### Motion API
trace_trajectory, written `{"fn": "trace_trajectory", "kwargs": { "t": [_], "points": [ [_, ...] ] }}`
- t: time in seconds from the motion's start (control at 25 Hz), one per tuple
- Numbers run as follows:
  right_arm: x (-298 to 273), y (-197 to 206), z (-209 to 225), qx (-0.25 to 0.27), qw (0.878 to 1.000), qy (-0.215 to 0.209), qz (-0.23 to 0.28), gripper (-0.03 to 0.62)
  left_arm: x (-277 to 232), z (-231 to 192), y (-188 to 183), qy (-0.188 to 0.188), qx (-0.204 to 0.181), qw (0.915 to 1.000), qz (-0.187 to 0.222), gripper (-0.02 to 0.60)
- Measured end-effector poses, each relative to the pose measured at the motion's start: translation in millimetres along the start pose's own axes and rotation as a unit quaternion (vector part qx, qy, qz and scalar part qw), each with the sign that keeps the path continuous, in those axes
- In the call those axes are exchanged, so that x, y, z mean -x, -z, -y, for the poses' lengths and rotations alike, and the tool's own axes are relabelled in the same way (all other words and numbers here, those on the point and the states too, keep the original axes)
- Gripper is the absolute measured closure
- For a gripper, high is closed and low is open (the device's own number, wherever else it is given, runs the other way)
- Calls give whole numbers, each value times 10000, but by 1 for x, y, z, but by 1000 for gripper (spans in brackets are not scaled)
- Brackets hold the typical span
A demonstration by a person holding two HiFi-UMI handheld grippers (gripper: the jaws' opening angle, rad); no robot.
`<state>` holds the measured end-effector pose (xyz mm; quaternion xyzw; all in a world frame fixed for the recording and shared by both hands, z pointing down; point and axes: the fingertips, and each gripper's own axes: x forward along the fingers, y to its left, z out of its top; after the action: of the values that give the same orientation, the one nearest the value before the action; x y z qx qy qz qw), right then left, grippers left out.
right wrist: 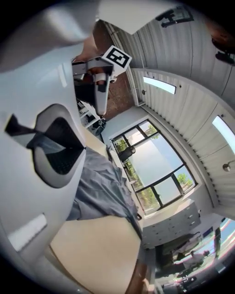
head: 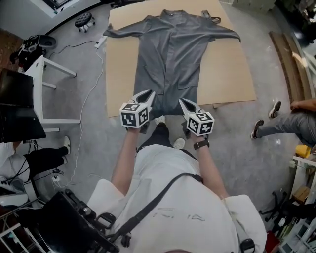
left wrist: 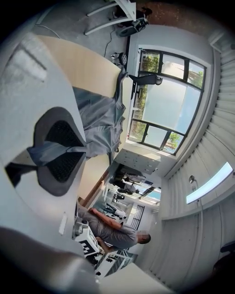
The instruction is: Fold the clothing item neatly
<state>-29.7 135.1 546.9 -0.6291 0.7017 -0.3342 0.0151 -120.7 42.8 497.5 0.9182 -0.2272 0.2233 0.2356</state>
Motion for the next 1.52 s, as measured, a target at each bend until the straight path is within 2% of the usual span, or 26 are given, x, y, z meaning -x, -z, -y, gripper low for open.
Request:
{"fn": "trace_trajectory", "kwargs": {
  "t": [0.04,0.12,0.24,0.4,0.64,0.8,0.96,1.12,1.28,1.4,1.52],
  "points": [
    [2,-15,2,48,9999,40,118,594,-2,-1,-6,-15,-38,10000,58,557],
    [2,-39,3,108,9995,88,287,594,-7,-4,-17,-18,-107,9998,149,578],
    [-7,-61,5,146,9992,115,347,594,-19,-11,-26,59,-97,9998,150,580],
    [-30,-74,16,168,9996,183,158,594,-42,-26,-36,139,-18,9999,94,581],
    [-93,-101,15,325,9992,209,-48,594,-68,-101,-58,-25,126,9999,-31,580],
    [-147,-112,12,380,9989,161,-236,594,-86,-170,-69,-265,463,9986,-17,580],
    [-199,-115,-5,458,9979,10,-468,594,-95,-266,-84,-729,777,9943,30,580],
    [-233,-114,-29,644,9945,-287,-779,594,-99,-376,-103,-1342,1332,9818,162,580],
    [-265,-116,-21,600,9928,-414,-948,594,-121,-467,-119,-1729,1697,9698,274,578],
    [-298,-130,-6,639,9922,-450,-966,594,-143,-518,-136,-1960,1768,9643,215,574],
    [-328,-144,1,734,9891,-760,-1021,594,-166,-553,-142,-1986,2040,9586,68,536]
  ]
}}
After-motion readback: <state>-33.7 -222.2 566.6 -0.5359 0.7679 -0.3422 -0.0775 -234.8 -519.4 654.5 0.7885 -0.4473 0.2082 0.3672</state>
